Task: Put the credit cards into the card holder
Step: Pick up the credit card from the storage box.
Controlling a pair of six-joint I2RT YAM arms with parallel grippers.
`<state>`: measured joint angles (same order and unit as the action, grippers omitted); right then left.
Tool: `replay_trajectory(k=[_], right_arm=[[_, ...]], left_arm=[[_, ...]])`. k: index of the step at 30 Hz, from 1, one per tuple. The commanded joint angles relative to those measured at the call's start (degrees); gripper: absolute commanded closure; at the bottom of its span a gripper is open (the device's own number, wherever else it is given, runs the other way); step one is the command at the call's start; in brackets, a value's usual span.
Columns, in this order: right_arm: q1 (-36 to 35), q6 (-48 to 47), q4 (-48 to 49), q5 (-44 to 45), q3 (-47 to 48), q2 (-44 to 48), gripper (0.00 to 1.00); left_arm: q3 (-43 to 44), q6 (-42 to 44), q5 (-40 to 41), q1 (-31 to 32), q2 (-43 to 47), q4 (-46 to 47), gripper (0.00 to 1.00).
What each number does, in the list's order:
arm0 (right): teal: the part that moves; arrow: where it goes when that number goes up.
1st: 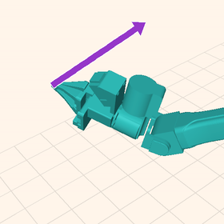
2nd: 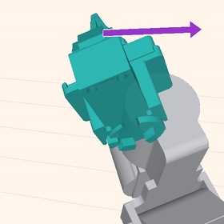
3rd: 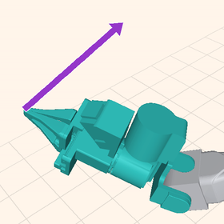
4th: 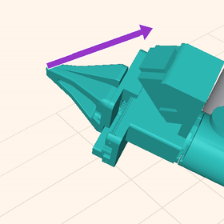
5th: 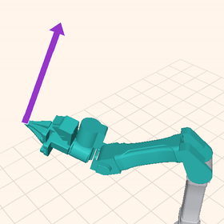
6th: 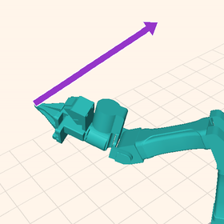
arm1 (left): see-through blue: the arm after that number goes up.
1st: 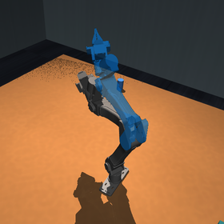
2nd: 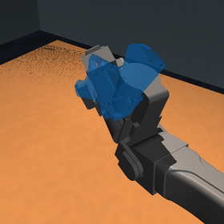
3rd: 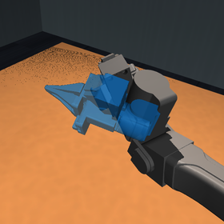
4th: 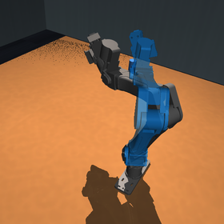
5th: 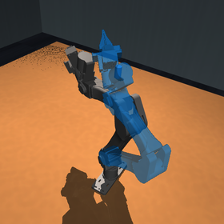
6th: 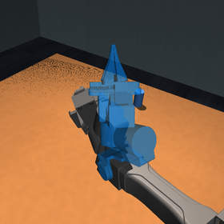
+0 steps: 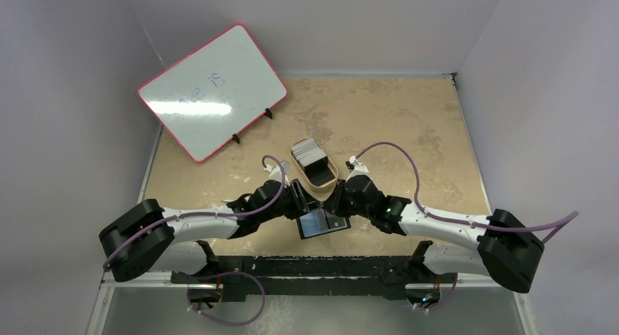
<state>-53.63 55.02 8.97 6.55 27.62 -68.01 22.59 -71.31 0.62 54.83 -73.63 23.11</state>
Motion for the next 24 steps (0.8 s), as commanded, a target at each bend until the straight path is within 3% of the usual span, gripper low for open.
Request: replay_trajectory(k=[1, 14, 20, 24], right_arm=[[-0.28, 0.48, -2.89, 3.34, -0.44, 2.59, 0.82], [-0.29, -3.0, -4.09, 2.77, -0.29, 8.72, 0.71], [-0.26, -3.43, -1.67, -1.0, -1.01, 7.37, 0.63], [-0.26, -3.31, -1.43, -0.96, -1.48, 6.18, 0.62]], left_arm=[[2.49, 1.19, 0.02, 0.28, -1.17, 1.9, 0.61], [4.5, 2.22, 1.18, 0.59, -3.29, 0.13, 0.61], [5.51, 2.44, 1.24, 0.81, -4.8, -0.21, 0.61], [6.1, 2.72, 1.47, 1.05, -5.37, -0.85, 0.61]])
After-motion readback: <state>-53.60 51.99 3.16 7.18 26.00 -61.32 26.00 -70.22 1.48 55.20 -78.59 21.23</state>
